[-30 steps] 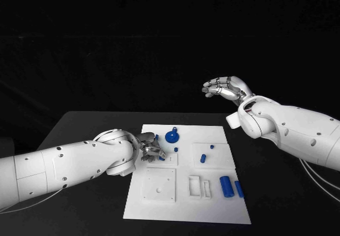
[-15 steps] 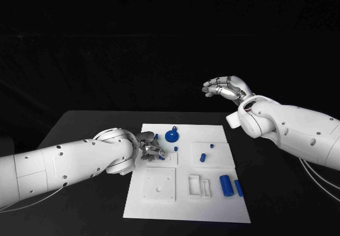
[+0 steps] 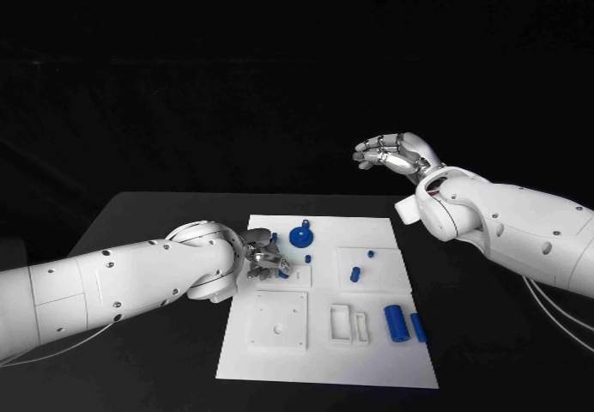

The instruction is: Assemble the parts on the task board

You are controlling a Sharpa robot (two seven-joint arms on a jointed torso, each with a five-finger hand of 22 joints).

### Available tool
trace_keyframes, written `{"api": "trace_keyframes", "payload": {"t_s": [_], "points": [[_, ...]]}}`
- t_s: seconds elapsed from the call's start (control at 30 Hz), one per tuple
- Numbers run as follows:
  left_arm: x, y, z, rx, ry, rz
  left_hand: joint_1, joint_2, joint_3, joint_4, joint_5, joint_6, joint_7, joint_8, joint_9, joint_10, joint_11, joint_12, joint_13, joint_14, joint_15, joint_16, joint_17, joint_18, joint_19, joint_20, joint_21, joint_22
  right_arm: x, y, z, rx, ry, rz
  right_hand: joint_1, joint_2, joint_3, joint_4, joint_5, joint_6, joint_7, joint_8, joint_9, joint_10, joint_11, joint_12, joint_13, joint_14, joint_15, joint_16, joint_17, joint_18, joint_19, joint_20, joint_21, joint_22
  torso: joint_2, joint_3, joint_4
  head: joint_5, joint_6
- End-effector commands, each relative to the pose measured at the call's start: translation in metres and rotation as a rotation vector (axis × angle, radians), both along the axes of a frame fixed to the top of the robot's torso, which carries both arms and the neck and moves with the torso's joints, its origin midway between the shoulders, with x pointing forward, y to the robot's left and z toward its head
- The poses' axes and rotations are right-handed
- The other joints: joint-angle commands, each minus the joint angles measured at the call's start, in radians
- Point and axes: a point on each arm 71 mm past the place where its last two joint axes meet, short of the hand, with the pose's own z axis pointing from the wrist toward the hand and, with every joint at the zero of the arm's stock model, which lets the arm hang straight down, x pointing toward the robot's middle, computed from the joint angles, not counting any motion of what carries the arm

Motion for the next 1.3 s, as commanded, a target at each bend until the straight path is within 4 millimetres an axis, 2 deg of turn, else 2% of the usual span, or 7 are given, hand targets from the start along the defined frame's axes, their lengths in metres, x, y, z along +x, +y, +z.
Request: {"api": "trace_keyframes", "payload": {"t_s": [0.03, 0.53, 0.63, 0.83, 1.0, 1.03, 1.3], "points": [[-0.0041, -0.0036, -0.0087, 0.032, 0.060, -0.030, -0.004, 0.009, 0.007, -0.001, 0.001, 0.202, -0.110, 0.000, 0.003, -0.022, -0.029, 0.009, 0.004, 0.028, -0.026, 0.009, 0.003, 0.005, 0.006, -0.112, 0.001, 0.003, -0.0004, 0.0024, -0.0004, 0.001, 0.003, 0.018, -0.006, 0.002, -0.005, 0.000, 0.005, -0.007, 0.035, 0.004, -0.001, 0.008, 0.001, -0.004, -0.001, 0.005, 0.004, -0.005, -0.001, 0.020, 0.000, 0.006, -0.006, -0.001, 0.000, 0.0002, -0.0005, 0.000, -0.002], [-0.0037, -0.0071, -0.0102, 0.040, 0.072, -0.045, -0.031, 0.026, 0.002, 0.019, -0.027, 0.228, -0.117, 0.002, 0.012, -0.025, -0.035, 0.051, 0.023, 0.030, -0.027, 0.041, 0.008, 0.009, 0.008, -0.112, 0.009, 0.014, -0.0002, 0.0027, -0.0018, 0.003, 0.007, 0.019, -0.008, 0.002, -0.006, 0.000, 0.008, -0.007, 0.036, 0.004, -0.002, 0.007, 0.001, -0.004, -0.005, 0.003, 0.005, -0.006, -0.004, 0.020, -0.002, 0.007, -0.007, -0.001, -0.001, -0.0004, -0.0002, -0.001, -0.004], [-0.0037, -0.0071, -0.0103, 0.041, 0.073, -0.046, -0.039, 0.029, -0.001, 0.030, -0.091, 0.234, -0.119, 0.003, 0.016, -0.028, -0.036, 0.064, 0.029, 0.029, -0.025, 0.050, 0.009, 0.011, 0.008, -0.112, 0.012, 0.018, -0.0001, 0.0027, -0.0023, 0.003, 0.009, 0.019, -0.008, 0.002, -0.006, 0.000, 0.008, -0.007, 0.036, 0.004, -0.002, 0.007, 0.001, -0.004, -0.006, 0.003, 0.005, -0.006, -0.004, 0.020, -0.003, 0.008, -0.007, -0.001, 0.000, -0.0005, 0.0004, -0.001, -0.005], [-0.0037, -0.0074, -0.0104, 0.042, 0.075, -0.048, -0.044, 0.028, -0.002, 0.041, -0.131, 0.239, -0.121, 0.005, 0.020, -0.030, -0.037, 0.076, 0.033, 0.029, -0.025, 0.059, 0.009, 0.013, 0.008, -0.112, 0.014, 0.022, -0.0001, 0.0027, -0.0030, 0.003, 0.010, 0.020, -0.008, 0.002, -0.006, 0.000, 0.009, -0.007, 0.036, 0.004, -0.002, 0.007, 0.001, -0.004, -0.007, 0.003, 0.005, -0.006, -0.004, 0.021, -0.003, 0.008, -0.008, -0.001, 0.000, -0.0001, 0.0006, 0.000, -0.007], [-0.0034, -0.0074, -0.0106, 0.044, 0.076, -0.048, -0.048, 0.027, -0.004, 0.051, -0.177, 0.243, -0.122, 0.008, 0.024, -0.032, -0.038, 0.088, 0.036, 0.029, -0.025, 0.068, 0.009, 0.015, 0.008, -0.112, 0.016, 0.026, 0.0000, 0.0028, -0.0035, 0.002, 0.012, 0.020, -0.008, 0.002, -0.007, 0.000, 0.009, -0.008, 0.036, 0.004, -0.002, 0.007, 0.001, -0.004, -0.008, 0.003, 0.005, -0.006, -0.005, 0.021, -0.003, 0.008, -0.008, -0.001, 0.000, 0.0000, 0.0004, 0.001, -0.007], [-0.0034, -0.0075, -0.0105, 0.044, 0.076, -0.049, -0.049, 0.027, -0.005, 0.055, -0.200, 0.244, -0.123, 0.009, 0.025, -0.033, -0.038, 0.091, 0.036, 0.029, -0.025, 0.070, 0.008, 0.015, 0.007, -0.112, 0.016, 0.027, -0.0001, 0.0029, -0.0036, 0.002, 0.012, 0.020, -0.008, 0.002, -0.007, 0.000, 0.009, -0.008, 0.036, 0.004, -0.002, 0.007, 0.001, -0.004, -0.008, 0.003, 0.005, -0.006, -0.005, 0.021, -0.004, 0.008, -0.008, -0.001, 0.000, -0.0002, 0.0003, 0.001, -0.007], [-0.0036, -0.0082, -0.0108, 0.049, 0.079, -0.054, -0.051, 0.029, -0.005, 0.062, -0.214, 0.247, -0.124, 0.011, 0.027, -0.032, -0.039, 0.097, 0.038, 0.030, -0.024, 0.075, 0.008, 0.016, 0.007, -0.112, 0.017, 0.029, -0.0001, 0.0026, -0.0041, 0.002, 0.014, 0.021, -0.009, 0.002, -0.007, 0.000, 0.009, -0.008, 0.036, 0.004, -0.003, 0.007, 0.001, -0.005, -0.009, 0.002, 0.006, -0.007, -0.006, 0.021, -0.004, 0.009, -0.008, -0.001, 0.000, -0.0003, -0.0002, 0.002, -0.009]]}}
